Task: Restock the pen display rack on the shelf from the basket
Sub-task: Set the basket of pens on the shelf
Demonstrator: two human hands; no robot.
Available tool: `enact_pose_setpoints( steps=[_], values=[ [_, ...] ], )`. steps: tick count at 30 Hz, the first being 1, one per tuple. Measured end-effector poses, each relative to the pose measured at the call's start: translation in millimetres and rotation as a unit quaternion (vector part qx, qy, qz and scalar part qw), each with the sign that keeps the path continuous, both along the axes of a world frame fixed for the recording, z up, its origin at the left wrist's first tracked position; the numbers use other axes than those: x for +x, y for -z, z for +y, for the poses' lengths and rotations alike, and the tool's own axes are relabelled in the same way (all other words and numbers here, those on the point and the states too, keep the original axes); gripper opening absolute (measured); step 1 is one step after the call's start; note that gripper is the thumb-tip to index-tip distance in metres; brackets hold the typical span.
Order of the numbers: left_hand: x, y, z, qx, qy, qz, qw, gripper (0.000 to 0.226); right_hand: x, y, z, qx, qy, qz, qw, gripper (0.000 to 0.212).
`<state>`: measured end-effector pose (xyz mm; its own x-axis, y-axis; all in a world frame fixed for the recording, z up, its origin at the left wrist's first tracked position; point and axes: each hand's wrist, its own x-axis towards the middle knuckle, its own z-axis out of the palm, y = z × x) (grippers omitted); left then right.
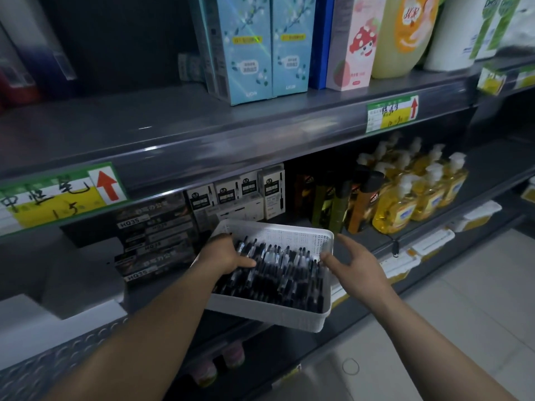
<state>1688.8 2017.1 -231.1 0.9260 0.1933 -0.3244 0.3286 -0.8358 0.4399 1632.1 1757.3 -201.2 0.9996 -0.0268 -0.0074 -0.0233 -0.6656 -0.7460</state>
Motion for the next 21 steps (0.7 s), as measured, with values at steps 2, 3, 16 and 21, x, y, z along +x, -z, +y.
enact_pose_setpoints(
  steps=[2,3,16,21],
  values=[
    [0.7,3.7,-0.2,-0.009,-0.005,0.000,1.000,0.057,2.8,4.7,-0.3,0.000,-0.003,0.005,1.000,0.062],
    [1.9,6.3,0.6,-0.018,-0.011,-0.001,1.000,0.054,3.8,6.7,-0.1,0.001,-0.003,0.007,1.000,0.062],
    [7.2,21.8,7.2,-0.118,-0.005,0.006,0.993,0.037,8.3,15.5,-2.7,0.006,0.005,0.023,1.000,0.058],
    [2.9,7.4,14.7,-0.188,-0.009,0.003,0.982,0.011,5.7,10.6,0.6,0.011,0.006,0.020,1.000,0.056]
  ],
)
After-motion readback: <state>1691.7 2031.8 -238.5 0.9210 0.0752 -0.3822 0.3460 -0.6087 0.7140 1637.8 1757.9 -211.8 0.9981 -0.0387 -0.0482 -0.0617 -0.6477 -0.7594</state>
